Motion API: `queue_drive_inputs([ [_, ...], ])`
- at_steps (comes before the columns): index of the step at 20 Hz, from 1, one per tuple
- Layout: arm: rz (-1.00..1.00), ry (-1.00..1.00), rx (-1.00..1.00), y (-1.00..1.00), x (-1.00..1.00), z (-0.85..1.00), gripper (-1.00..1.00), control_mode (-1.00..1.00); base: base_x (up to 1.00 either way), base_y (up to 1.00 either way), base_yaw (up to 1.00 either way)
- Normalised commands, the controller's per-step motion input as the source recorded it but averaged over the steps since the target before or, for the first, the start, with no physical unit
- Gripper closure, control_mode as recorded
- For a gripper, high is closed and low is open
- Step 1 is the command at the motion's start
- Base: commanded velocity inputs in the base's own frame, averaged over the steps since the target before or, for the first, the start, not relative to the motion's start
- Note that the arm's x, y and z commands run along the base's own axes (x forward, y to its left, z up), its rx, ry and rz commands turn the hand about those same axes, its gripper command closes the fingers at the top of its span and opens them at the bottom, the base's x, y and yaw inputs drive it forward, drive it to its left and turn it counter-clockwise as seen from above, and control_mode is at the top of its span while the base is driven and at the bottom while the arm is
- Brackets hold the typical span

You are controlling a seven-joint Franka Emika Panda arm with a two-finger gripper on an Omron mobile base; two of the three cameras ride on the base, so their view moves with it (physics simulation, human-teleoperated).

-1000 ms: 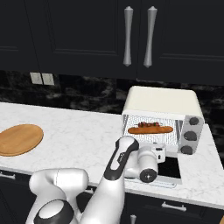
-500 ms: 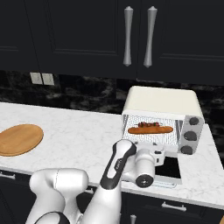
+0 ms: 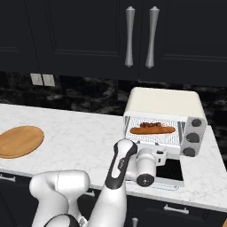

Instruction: Pick up the kebab skewer and baguette bread, and place them inside the toaster oven. Close the toaster oven door and start by setting the timer.

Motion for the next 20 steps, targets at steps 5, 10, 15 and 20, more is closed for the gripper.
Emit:
queue_drive_inputs([
  [5,-0.04,-0.03,0.0,0.0,0.02,0.02,-1.0,-1.0,0.0,0.0,0.0],
  [10,0.0,-0.03,0.0,0.0,-0.27,0.0,-1.0,-1.0,0.0,0.0,0.0],
  [15,0.0,-0.01,0.0,0.0,-0.13,0.06,-1.0,-1.0,0.0,0.0,0.0],
  [20,0.0,0.0,0.0,0.0,0.0,0.22,-1.0,-1.0,0.0,0.0,0.0],
])
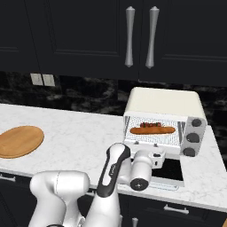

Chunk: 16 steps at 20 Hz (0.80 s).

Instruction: Pick up the kebab skewer and baguette bread, and place them inside the toaster oven. Close the toaster oven door and start by setting the timer.

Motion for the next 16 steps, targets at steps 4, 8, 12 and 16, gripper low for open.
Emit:
queue_drive_inputs([
  [4,0.0,0.0,0.0,0.04,0.03,0.06,-1.0,-1.0,0.0,0.0,0.0],
  [8,0.0,0.0,0.0,0.05,0.0,0.0,-1.0,-1.0,0.0,0.0,0.0],
  [12,0.0,0.0,0.0,0.08,0.0,-0.01,-1.0,-1.0,0.0,0.0,0.0],
  [16,0.0,0.0,-0.02,0.18,0.0,-0.01,-1.0,-1.0,0.0,0.0,0.0],
])
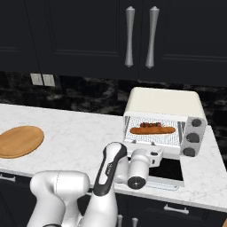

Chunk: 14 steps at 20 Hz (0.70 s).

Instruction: Pick up the kebab skewer and baguette bread, and place them inside the toaster oven. Close the toaster oven door and start by setting the timer.

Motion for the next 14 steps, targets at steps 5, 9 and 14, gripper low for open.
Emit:
queue_drive_inputs([
  [5,-0.01,0.0,-0.01,0.1,0.05,0.0,-1.0,-1.0,0.0,0.0,0.0],
  [9,0.0,0.0,0.0,-0.06,0.08,0.0,-1.0,-1.0,0.0,0.0,0.0],
  [14,0.0,0.0,0.0,-0.23,0.0,-0.01,-1.0,-1.0,0.0,0.0,0.0],
])
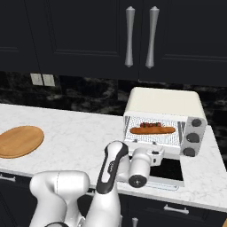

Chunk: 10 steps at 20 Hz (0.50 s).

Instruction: Pick up the kebab skewer and baguette bread, and place them inside the toaster oven. Close the toaster oven door and start by setting the timer.

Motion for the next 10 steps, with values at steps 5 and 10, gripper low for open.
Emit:
queue_drive_inputs([
  [5,0.0,0.0,0.03,-0.25,0.03,0.0,-1.0,-1.0,0.0,0.0,0.0],
  [10,0.0,0.0,0.0,-0.09,0.09,0.0,-1.0,-1.0,0.0,0.0,0.0],
])
